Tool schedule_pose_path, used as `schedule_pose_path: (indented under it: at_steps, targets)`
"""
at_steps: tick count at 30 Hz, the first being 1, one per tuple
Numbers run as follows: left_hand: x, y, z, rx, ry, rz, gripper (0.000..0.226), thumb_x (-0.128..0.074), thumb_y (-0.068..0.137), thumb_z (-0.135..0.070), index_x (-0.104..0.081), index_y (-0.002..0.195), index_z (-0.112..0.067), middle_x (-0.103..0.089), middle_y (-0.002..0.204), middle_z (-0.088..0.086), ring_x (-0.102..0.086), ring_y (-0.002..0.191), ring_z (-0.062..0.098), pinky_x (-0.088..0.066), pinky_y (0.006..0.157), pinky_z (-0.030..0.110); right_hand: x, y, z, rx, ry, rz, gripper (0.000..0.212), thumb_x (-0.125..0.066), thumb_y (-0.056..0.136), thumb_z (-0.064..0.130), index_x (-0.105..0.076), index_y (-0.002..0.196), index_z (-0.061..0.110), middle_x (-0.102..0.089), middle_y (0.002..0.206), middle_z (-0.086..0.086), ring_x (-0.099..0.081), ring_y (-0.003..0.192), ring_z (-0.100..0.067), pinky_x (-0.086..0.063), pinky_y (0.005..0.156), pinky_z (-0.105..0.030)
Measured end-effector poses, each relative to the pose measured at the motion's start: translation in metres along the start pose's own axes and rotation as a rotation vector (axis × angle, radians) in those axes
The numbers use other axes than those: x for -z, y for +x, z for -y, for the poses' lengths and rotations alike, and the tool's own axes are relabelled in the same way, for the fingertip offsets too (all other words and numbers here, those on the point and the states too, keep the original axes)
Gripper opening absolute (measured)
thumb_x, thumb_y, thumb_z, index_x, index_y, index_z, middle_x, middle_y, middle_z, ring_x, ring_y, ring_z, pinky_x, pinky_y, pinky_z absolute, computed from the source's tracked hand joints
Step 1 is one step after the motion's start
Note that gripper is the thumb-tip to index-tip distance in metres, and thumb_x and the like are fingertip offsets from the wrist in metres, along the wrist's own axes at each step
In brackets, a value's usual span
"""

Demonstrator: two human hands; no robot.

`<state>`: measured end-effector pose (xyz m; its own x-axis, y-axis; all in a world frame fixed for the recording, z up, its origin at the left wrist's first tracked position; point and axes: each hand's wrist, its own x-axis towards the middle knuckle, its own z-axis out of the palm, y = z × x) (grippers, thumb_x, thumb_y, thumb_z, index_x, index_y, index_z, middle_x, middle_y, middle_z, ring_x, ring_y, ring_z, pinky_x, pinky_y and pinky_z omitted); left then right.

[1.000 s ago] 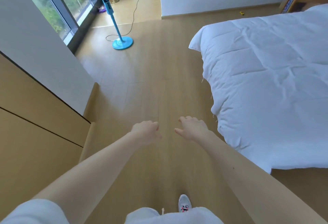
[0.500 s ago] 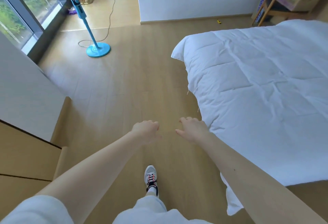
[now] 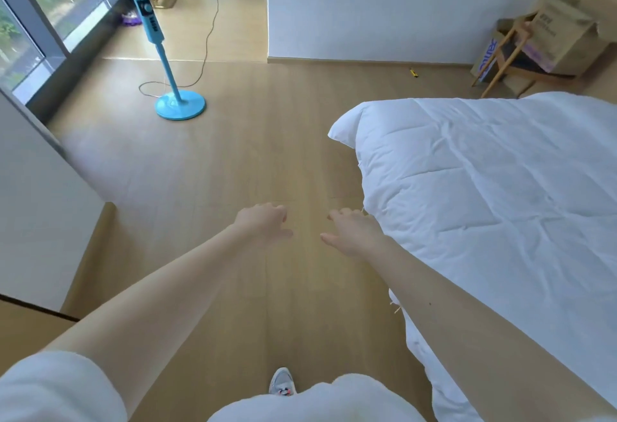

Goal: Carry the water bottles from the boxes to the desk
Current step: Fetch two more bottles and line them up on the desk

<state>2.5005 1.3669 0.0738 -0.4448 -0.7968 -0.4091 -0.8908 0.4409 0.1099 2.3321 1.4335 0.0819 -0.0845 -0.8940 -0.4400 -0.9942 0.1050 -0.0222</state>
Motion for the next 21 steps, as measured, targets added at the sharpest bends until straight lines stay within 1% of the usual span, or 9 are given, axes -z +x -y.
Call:
schedule_pose_path:
  at_steps: [4, 7, 11, 16, 21]
  targets:
    - [0.01, 0.021, 0.026, 0.015, -0.012, 0.011, 0.047, -0.05, 0.095, -0.048, -0.048, 0.132, -0.019, -0.052, 0.133, 0.003, -0.052, 0.12, 0.025, -0.044, 0.089, 0.035, 0.017, 0.037, 0.015, 0.029, -0.037, 0.016, 0.057, -0.038, 0.1, 0.049, -0.03, 0.148, 0.019, -0.038, 0.147, -0.007, -0.038, 0.133, -0.026, -0.031, 0.105, -0.041]
    - [0.018, 0.038, 0.043, 0.036, -0.022, 0.023, 0.048, -0.05, 0.095, -0.048, -0.047, 0.132, -0.019, -0.052, 0.134, 0.004, -0.052, 0.121, 0.025, -0.044, 0.089, 0.034, 0.027, 0.065, 0.024, 0.049, -0.048, 0.027, 0.057, -0.038, 0.1, 0.049, -0.031, 0.147, 0.018, -0.039, 0.146, -0.008, -0.038, 0.133, -0.027, -0.032, 0.103, -0.041]
    - [0.029, 0.07, 0.065, 0.052, -0.047, 0.009, 0.046, -0.051, 0.094, -0.047, -0.048, 0.132, -0.021, -0.053, 0.134, 0.002, -0.051, 0.122, 0.023, -0.043, 0.09, 0.034, 0.041, 0.112, 0.029, 0.075, -0.056, 0.03, 0.057, -0.039, 0.099, 0.051, -0.033, 0.145, 0.018, -0.04, 0.145, -0.008, -0.038, 0.133, -0.027, -0.033, 0.104, -0.041]
    - [0.051, 0.129, 0.091, 0.088, -0.053, 0.01, 0.043, -0.05, 0.095, -0.047, -0.049, 0.13, -0.022, -0.052, 0.134, 0.0, -0.05, 0.122, 0.022, -0.043, 0.089, 0.033, 0.067, 0.186, 0.032, 0.144, -0.002, 0.048, 0.057, -0.04, 0.098, 0.051, -0.034, 0.145, 0.018, -0.04, 0.145, -0.008, -0.039, 0.133, -0.027, -0.035, 0.105, -0.041]
    - [0.081, 0.204, 0.107, 0.11, -0.044, 0.086, 0.044, -0.051, 0.095, -0.047, -0.048, 0.131, -0.022, -0.052, 0.134, 0.0, -0.05, 0.122, 0.022, -0.044, 0.091, 0.033, 0.105, 0.271, 0.019, 0.171, 0.02, 0.06, 0.057, -0.041, 0.099, 0.05, -0.034, 0.145, 0.018, -0.04, 0.146, -0.008, -0.038, 0.133, -0.028, -0.034, 0.106, -0.041]
